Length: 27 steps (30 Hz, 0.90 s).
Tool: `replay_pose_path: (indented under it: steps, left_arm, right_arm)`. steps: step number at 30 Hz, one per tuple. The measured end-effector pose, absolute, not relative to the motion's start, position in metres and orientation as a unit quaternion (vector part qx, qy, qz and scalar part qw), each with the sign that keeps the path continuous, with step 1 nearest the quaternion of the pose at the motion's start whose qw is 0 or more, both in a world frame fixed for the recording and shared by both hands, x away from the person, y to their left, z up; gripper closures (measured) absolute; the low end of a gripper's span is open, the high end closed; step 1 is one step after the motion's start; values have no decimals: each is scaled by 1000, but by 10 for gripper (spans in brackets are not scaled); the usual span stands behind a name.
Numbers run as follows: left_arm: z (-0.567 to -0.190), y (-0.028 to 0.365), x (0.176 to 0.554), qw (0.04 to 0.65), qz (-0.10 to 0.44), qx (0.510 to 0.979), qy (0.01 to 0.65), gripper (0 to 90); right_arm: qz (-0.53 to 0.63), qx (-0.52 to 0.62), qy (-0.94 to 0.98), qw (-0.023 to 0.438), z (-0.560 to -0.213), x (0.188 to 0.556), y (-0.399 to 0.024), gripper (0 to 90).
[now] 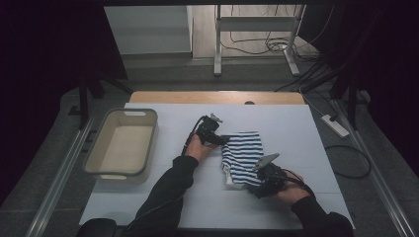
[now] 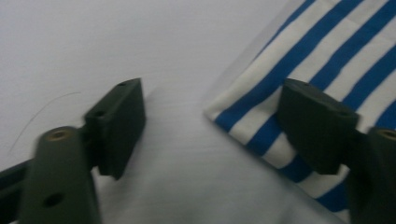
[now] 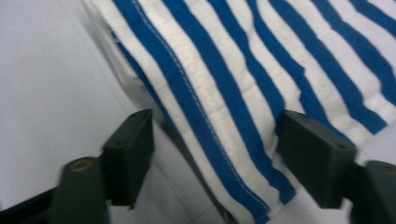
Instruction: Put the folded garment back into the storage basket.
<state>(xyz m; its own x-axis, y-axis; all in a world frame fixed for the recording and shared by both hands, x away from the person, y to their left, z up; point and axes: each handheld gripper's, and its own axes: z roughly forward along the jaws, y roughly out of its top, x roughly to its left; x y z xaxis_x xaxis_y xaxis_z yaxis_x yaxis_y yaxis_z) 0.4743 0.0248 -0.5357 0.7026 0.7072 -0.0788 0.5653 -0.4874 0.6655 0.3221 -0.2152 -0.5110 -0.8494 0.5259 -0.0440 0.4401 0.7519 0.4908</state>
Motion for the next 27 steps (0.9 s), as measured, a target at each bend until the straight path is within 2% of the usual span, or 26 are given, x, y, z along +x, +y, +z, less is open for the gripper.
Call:
replay_pose_path:
  steps: [1,5,6,7,8,11,13,14,15,16,27]
  left_arm:
    - [-535,24,473,344,101,858,368,356]
    - [-532,21,470,347,85,862,359,520]
    - [-532,21,470,347,85,862,359,548]
    - [-532,20,469,347,83,861,362,548]
    - [-531,20,469,348,81,860,364,589]
    - [-531,20,470,350,74,858,367,623]
    - [-531,19,470,353,70,858,367,640]
    - [-531,19,470,353,68,858,367,694]
    - [-531,18,470,356,64,857,366,694]
    - [-531,18,470,360,57,856,366,773]
    - [-530,15,466,358,81,860,355,817]
  right_arm:
    - [237,263,931,92,-510,324,-216,358]
    - [237,266,930,94,-507,328,-217,510]
    - [237,266,930,94,-507,328,-217,510]
    - [237,267,929,96,-506,329,-218,551]
    - [239,271,928,91,-505,332,-220,636]
    - [243,275,926,88,-505,336,-222,719]
    - [247,277,925,83,-505,337,-223,736]
    - [250,282,923,76,-504,339,-224,755]
    - [250,282,923,76,-504,339,-224,755]
    - [250,281,923,73,-504,339,-224,769]
    - [261,280,921,64,-501,340,-225,794]
